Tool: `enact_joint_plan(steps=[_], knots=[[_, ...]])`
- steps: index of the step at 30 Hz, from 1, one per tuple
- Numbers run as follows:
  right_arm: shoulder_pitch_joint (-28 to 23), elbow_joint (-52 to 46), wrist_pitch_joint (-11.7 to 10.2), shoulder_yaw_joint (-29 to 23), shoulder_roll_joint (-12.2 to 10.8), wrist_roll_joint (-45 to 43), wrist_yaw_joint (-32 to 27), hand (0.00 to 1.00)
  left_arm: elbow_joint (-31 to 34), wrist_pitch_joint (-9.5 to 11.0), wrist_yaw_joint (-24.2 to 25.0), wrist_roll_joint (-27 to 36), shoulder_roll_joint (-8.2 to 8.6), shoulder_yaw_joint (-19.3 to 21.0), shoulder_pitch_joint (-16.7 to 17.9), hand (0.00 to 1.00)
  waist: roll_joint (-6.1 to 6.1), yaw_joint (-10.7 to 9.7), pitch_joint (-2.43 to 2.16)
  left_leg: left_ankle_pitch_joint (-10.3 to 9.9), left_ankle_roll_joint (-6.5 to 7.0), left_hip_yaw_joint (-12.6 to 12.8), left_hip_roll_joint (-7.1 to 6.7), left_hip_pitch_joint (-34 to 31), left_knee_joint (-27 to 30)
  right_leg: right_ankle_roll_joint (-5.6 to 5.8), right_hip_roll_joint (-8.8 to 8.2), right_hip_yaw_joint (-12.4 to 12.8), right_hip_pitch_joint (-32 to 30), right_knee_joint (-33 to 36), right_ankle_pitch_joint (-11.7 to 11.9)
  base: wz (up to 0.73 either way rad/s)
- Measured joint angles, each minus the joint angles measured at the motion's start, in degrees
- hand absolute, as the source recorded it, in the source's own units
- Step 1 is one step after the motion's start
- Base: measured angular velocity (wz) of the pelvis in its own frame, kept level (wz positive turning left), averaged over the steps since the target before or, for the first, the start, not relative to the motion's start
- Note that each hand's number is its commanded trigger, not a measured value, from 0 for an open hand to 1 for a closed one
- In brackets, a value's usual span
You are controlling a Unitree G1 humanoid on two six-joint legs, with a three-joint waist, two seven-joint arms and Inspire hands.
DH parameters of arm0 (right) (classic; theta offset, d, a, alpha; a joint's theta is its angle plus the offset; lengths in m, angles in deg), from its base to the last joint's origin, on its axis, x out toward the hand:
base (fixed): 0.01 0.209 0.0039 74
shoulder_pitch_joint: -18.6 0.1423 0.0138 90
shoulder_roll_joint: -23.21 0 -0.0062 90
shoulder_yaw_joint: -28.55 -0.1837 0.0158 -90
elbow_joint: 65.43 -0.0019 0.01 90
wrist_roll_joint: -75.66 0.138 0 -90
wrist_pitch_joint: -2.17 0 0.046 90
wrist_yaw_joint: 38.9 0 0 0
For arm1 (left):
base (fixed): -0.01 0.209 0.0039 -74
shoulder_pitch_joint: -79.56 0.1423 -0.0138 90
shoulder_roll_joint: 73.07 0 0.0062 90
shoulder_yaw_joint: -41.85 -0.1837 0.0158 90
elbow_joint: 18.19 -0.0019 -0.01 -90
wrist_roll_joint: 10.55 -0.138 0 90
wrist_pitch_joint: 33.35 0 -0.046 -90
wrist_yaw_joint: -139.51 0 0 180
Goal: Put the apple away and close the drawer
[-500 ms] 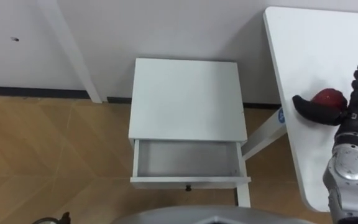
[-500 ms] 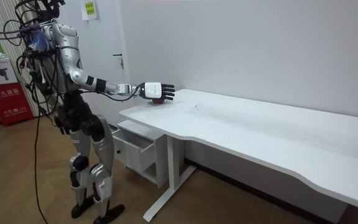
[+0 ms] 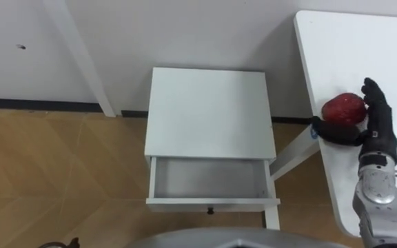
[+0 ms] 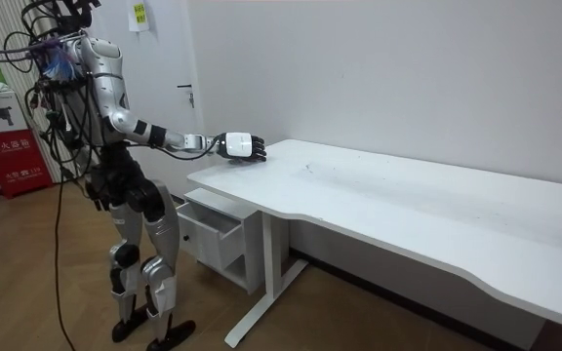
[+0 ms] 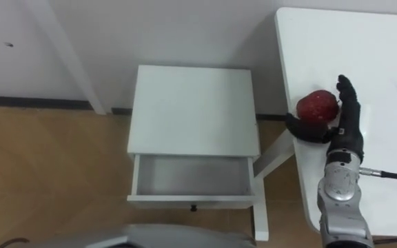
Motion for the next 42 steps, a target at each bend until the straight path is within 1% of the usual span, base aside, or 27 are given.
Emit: enact_joint_plan(steps=[5,6,10,14,19,23,26,29,33,36,42], knots=[[0.1,0.5,-0.1,-1.3,0.1,-0.3,0.1,1.00,0.0,-0.1,-0.1,0.0,0.00,0.0,-0.1,0.00,-0.04,-0.1,0.02,0.0,-0.03,0.0,0.10,0.0,0.0,-0.09,0.10,0.0,0.0,0.0,0.1,0.00],[0.3,1.1,-0.5,-1.5,0.1,-0.3,0.1,1.00,0.0,-0.1,-0.1,0.0,0.00,0.0,-0.2,0.00,-0.09,-0.1,0.03,0.0,-0.04,0.0,0.12,0.0,0.0,-0.10,0.12,-0.1,0.1,0.0,0.1,0.00],[0.6,1.7,-0.9,-1.7,0.1,-0.5,0.0,1.00,0.0,-0.1,-0.2,0.0,0.00,-0.3,-0.3,0.00,-0.24,-0.3,0.11,0.0,-0.05,0.0,0.16,0.0,0.0,-0.10,0.18,0.0,0.0,0.0,0.1,0.00],[0.6,1.7,-1.4,-1.6,0.1,-2.1,0.1,1.00,0.0,0.0,-0.2,0.0,-0.02,-0.6,-0.5,0.00,-0.35,-0.3,0.15,0.0,-0.05,0.0,0.16,0.0,0.0,-0.10,0.20,0.5,-0.1,0.0,0.1,-0.02],[0.6,1.5,-1.4,-1.2,0.1,-3.8,0.0,1.00,0.3,0.0,-0.2,0.0,-0.22,-2.7,-0.7,0.00,-0.37,0.0,0.14,0.0,-0.05,0.1,0.22,-0.1,-0.1,-0.11,0.41,1.2,-0.3,0.0,0.1,-0.04],[0.4,0.6,-0.9,0.4,0.1,-8.5,-0.1,1.00,0.8,0.0,-0.4,-0.3,-0.32,-4.8,-0.6,0.00,-0.55,0.0,0.19,0.0,-0.22,0.2,0.38,0.0,-0.1,-0.28,0.58,1.2,-0.3,0.0,0.2,0.00],[0.1,-1.5,0.4,2.8,0.0,-9.6,-0.1,1.00,0.8,0.0,-0.5,-0.2,-0.35,-5.0,-1.5,0.00,-0.98,0.1,0.41,0.0,-0.45,0.2,0.65,-0.2,-0.1,-0.56,0.84,1.1,-0.4,0.0,0.4,0.00],[0.1,-2.2,0.6,5.0,0.1,-11.1,0.0,1.00,0.8,0.0,-0.4,-0.1,-0.38,-5.8,-2.0,0.00,-1.02,0.3,0.41,-0.2,-0.77,0.3,0.96,-0.2,-0.1,-0.80,1.12,0.7,-0.4,0.0,0.5,-0.03],[0.2,-2.7,0.8,5.8,-0.1,-13.7,0.0,1.00,0.8,0.0,-0.2,-0.3,-0.33,-7.2,-3.0,0.00,-0.89,0.8,0.38,-0.2,-0.99,0.3,1.23,-0.2,-0.1,-1.04,1.39,0.5,-0.4,0.0,0.7,-0.02],[0.2,-3.2,0.7,7.9,0.0,-14.0,0.1,1.00,0.8,0.0,-0.4,-0.9,-0.35,-7.3,-3.1,0.00,-0.88,0.9,0.38,-0.1,-1.19,0.2,1.45,-0.2,-0.1,-1.22,1.56,-0.3,-0.4,0.0,0.8,-0.01],[0.7,-3.4,0.8,9.6,0.0,-15.3,0.1,1.00,0.8,-0.4,-0.5,-1.1,-0.35,-8.5,-3.1,0.00,-0.76,1.6,0.37,0.0,-1.44,0.2,1.69,-0.2,-0.1,-1.37,1.79,-0.4,-0.4,0.0,0.9,0.00]])
